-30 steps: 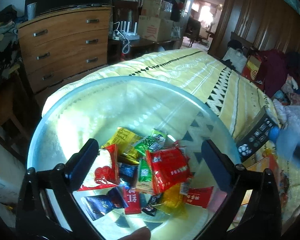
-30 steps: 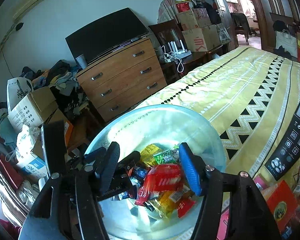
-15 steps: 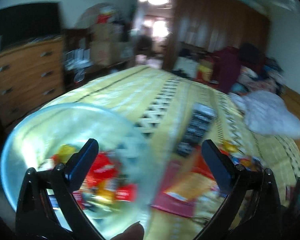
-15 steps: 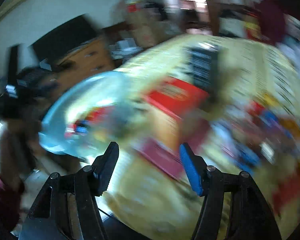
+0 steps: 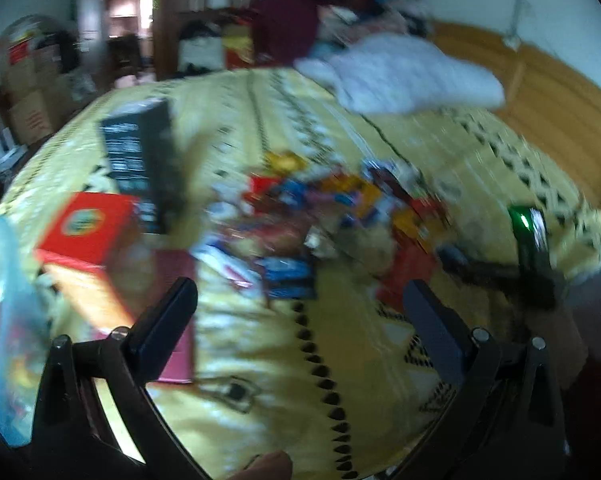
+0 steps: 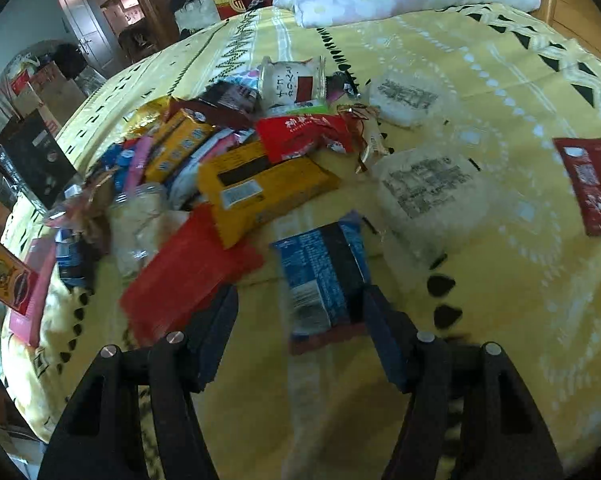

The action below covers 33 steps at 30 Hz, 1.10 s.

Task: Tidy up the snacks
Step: 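Grasp the blue packet with the right gripper while the left grasps the red bar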

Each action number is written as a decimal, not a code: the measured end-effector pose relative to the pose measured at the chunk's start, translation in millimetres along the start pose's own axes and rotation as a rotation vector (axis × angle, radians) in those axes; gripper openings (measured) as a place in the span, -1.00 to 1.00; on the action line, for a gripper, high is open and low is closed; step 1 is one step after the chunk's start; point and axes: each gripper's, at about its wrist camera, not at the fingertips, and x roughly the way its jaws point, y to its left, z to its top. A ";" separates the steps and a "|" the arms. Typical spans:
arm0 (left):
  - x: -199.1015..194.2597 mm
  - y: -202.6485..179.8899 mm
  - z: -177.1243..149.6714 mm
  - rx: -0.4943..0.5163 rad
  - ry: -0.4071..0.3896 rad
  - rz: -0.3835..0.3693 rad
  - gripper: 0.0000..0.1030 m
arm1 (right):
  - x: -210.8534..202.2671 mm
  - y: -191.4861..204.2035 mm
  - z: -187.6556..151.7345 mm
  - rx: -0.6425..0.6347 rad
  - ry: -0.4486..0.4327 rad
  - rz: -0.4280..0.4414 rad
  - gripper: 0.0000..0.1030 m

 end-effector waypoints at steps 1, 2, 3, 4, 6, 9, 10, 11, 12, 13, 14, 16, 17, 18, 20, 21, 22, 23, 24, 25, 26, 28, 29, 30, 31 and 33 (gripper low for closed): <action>10.1 -7.7 -0.8 0.023 0.022 -0.018 1.00 | 4.9 -1.4 1.7 -0.019 0.000 -0.008 0.33; 14.2 -16.6 -5.5 0.036 0.040 -0.032 1.00 | 6.6 -0.9 2.6 -0.028 0.000 -0.014 0.33; 21.5 -23.6 -7.0 0.042 0.059 -0.044 1.00 | 6.2 -5.1 3.7 -0.029 -0.001 -0.010 0.33; 26.2 -28.2 -7.6 0.043 0.074 -0.055 1.00 | 3.5 -5.8 4.5 -0.029 -0.005 -0.004 0.33; 30.0 -39.6 -8.5 0.045 0.079 -0.076 1.00 | -5.9 -10.3 4.5 -0.031 -0.031 -0.001 0.32; 35.1 -53.0 -8.3 0.067 0.090 -0.092 1.00 | -16.3 -15.4 3.9 -0.011 -0.052 0.021 0.38; 37.6 -55.2 -8.4 0.069 0.099 -0.094 1.00 | -12.1 -18.0 5.5 -0.006 -0.033 0.039 0.42; 42.2 -57.4 -8.5 0.069 0.113 -0.097 1.00 | -7.0 -18.7 6.5 -0.007 -0.018 0.059 0.44; 45.7 -59.5 -8.5 0.070 0.118 -0.101 1.00 | -2.4 -16.8 7.7 -0.017 -0.013 0.067 0.44; 49.4 -61.8 -8.8 0.074 0.122 -0.105 1.00 | 3.6 -11.3 10.5 -0.028 -0.010 0.072 0.44; 54.1 -64.8 -9.6 0.086 0.130 -0.107 1.00 | 8.8 -9.0 11.4 -0.035 -0.004 0.075 0.44; 64.6 -70.4 -11.9 0.104 0.151 -0.113 1.00 | 26.4 -7.4 13.5 -0.033 0.017 0.076 0.44; 69.6 -72.3 -12.8 0.109 0.159 -0.120 0.98 | 29.4 -9.8 12.8 -0.023 0.017 0.081 0.41; 75.7 -74.5 -13.5 0.116 0.166 -0.128 0.98 | 27.1 -14.4 11.3 -0.004 -0.003 0.080 0.22; 88.7 -78.4 -13.8 0.130 0.172 -0.141 0.90 | 16.8 -23.4 5.2 0.039 -0.031 0.118 0.00; 95.2 -80.3 -13.7 0.134 0.176 -0.153 0.83 | 8.8 -26.4 -1.0 0.055 -0.050 0.135 0.00; 103.2 -82.2 -13.7 0.136 0.185 -0.168 0.80 | 2.3 -26.6 -7.4 0.050 -0.063 0.141 -0.01; 114.3 -85.7 -14.0 0.140 0.194 -0.184 0.76 | -2.8 -26.7 -14.1 0.048 -0.071 0.143 -0.02; 122.2 -88.3 -14.4 0.147 0.200 -0.198 0.75 | -7.9 -27.8 -23.7 0.057 -0.077 0.155 -0.03; 130.5 -91.4 -15.7 0.159 0.208 -0.209 0.75 | -10.9 -28.9 -30.5 0.066 -0.078 0.166 -0.03; 139.9 -95.6 -17.8 0.177 0.218 -0.208 0.74 | -12.7 -29.6 -36.3 0.073 -0.078 0.172 -0.03; 155.8 -103.3 -21.9 0.213 0.235 -0.202 0.74 | -14.9 -29.8 -43.1 0.068 -0.078 0.180 -0.03; 162.6 -107.9 -23.6 0.233 0.242 -0.200 0.74 | -15.8 -30.2 -43.6 0.064 -0.082 0.182 -0.03; 166.6 -111.4 -24.7 0.248 0.243 -0.201 0.74 | -16.2 -30.5 -43.7 0.064 -0.085 0.184 -0.03; 169.7 -116.5 -25.5 0.265 0.238 -0.202 0.75 | -14.7 -31.7 -43.5 0.066 -0.084 0.187 -0.03; 171.8 -123.2 -25.3 0.286 0.222 -0.201 0.75 | -10.9 -34.3 -45.0 0.076 -0.082 0.189 -0.03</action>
